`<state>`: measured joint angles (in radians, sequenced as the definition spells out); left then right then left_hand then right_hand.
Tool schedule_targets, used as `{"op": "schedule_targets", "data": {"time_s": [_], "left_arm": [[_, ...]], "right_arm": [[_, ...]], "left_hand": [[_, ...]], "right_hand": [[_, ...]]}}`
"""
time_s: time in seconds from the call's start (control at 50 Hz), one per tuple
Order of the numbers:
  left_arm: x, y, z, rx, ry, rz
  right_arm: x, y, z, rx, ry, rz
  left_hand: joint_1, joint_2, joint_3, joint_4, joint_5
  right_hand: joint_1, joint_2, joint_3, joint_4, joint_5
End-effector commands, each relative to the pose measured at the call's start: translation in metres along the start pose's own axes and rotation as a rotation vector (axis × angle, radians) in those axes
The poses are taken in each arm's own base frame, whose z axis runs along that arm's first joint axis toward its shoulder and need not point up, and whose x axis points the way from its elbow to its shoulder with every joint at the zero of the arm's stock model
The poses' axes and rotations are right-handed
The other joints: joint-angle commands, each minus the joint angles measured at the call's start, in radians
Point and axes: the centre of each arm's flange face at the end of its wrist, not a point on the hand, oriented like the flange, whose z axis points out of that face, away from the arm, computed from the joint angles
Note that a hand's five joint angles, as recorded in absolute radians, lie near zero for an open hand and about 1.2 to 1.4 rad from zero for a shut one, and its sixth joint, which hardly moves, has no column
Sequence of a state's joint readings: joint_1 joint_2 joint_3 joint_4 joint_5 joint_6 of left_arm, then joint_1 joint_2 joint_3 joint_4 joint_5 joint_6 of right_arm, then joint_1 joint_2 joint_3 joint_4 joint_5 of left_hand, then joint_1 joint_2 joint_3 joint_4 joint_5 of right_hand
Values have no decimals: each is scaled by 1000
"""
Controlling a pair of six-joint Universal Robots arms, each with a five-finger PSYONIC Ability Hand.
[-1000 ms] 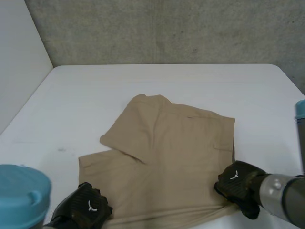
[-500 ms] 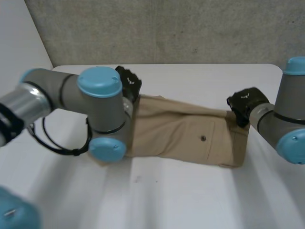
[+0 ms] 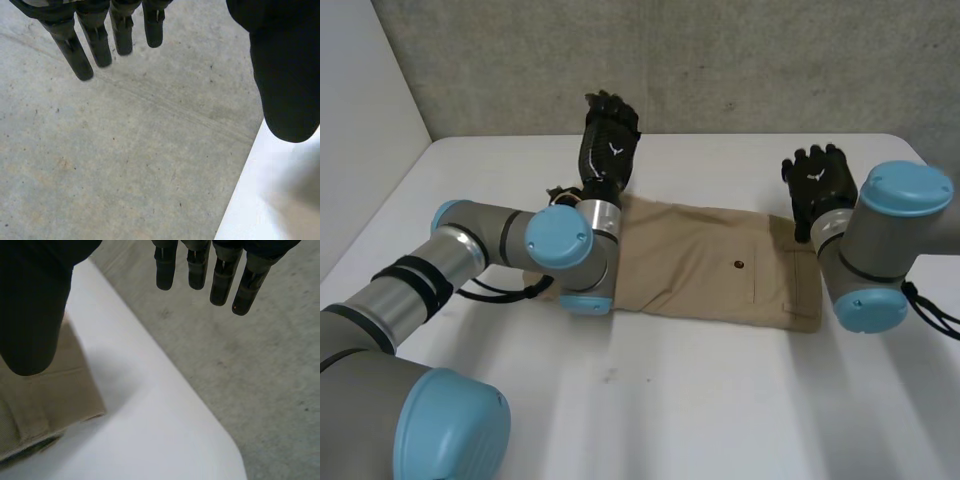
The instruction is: Fold the shorts.
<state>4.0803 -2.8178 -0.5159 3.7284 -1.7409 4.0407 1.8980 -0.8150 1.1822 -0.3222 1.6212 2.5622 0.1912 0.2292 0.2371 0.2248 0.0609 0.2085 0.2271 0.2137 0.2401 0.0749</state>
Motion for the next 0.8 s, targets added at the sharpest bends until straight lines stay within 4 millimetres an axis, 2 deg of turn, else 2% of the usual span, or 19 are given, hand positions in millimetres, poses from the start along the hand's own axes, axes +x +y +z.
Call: {"op": "schedule_targets", "data": {"time_s": [0.02,0.08,0.1,0.12,0.16,0.2,0.24,0.26,0.28,0.32,0.34,0.4,0.42,0.48,0.52,0.6,0.7,0.8], "left_arm": [[-32,-38,-4,-25,-36,-27],[-62,-51,-10,-53,-50,-74],[-70,-56,-12,-54,-50,-97],[-88,-65,-18,-57,-53,-160],[-104,-73,-25,-61,-55,-233],[-125,-83,-43,-73,-48,-352],[-135,-86,-54,-84,-40,-415],[-146,-88,-68,-96,-29,-473],[-155,-86,-82,-115,-19,-522],[-162,-82,-92,-134,-16,-550],[-167,-73,-104,-166,-16,-568],[-168,-60,-122,-222,-6,-583],[-164,-50,-133,-263,10,-586],[-156,-35,-149,-330,31,-585],[-155,-30,-153,-348,31,-582],[-140,-15,-160,-408,55,-571],[-136,-12,-163,-421,66,-568],[-135,-11,-165,-429,71,-567]], "right_arm": [[45,-65,-35,146,41,198],[55,-85,-50,192,16,284],[56,-88,-54,193,10,299],[55,-87,-57,183,-3,305],[53,-85,-65,143,-35,316],[50,-80,-72,95,-59,311],[46,-72,-82,24,-92,314],[43,-70,-85,-3,-107,313],[34,-57,-97,-92,-156,309],[28,-47,-106,-151,-186,308],[25,-41,-110,-179,-195,308],[15,-25,-121,-228,-222,309],[8,-17,-124,-231,-235,308],[-1,-4,-126,-193,-221,303],[-4,0,-124,-162,-209,297],[-8,9,-120,-124,-187,260],[-19,25,-120,-175,-211,226],[-23,32,-118,-195,-220,229]], "left_hand": [[-17,-55,-63,-50,-61],[-17,-55,-63,-50,-61],[-17,-55,-63,-50,-61],[-17,-55,-63,-50,-61],[-17,-55,-63,-50,-61],[-17,-55,-63,-50,-61],[-17,-55,-63,-50,-61],[-17,-55,-63,-50,-61],[-17,-55,-63,-50,-61],[-17,-55,-63,-50,-61],[-17,-55,-63,-50,-61],[-17,-55,-63,-50,-61],[-17,-55,-63,-50,-61],[-16,-54,-62,-49,-60],[-16,-54,-62,-49,-60],[-16,-54,-62,-49,-60],[-16,-54,-62,-49,-60],[-16,-54,-62,-49,-60]], "right_hand": [[-34,-53,-39,-66,-75],[-34,-53,-39,-66,-75],[-34,-53,-39,-66,-75],[-34,-53,-39,-66,-75],[-34,-53,-39,-66,-75],[-34,-53,-39,-66,-75],[-34,-53,-39,-66,-75],[-34,-53,-39,-66,-75],[-34,-53,-39,-66,-75],[-34,-53,-39,-66,-75],[-34,-53,-39,-66,-75],[-34,-53,-39,-66,-75],[-34,-53,-39,-66,-75],[-34,-53,-39,-66,-75],[-30,-48,-35,-61,-71],[146,128,141,115,105],[220,201,215,188,179],[305,286,300,273,264]]}}
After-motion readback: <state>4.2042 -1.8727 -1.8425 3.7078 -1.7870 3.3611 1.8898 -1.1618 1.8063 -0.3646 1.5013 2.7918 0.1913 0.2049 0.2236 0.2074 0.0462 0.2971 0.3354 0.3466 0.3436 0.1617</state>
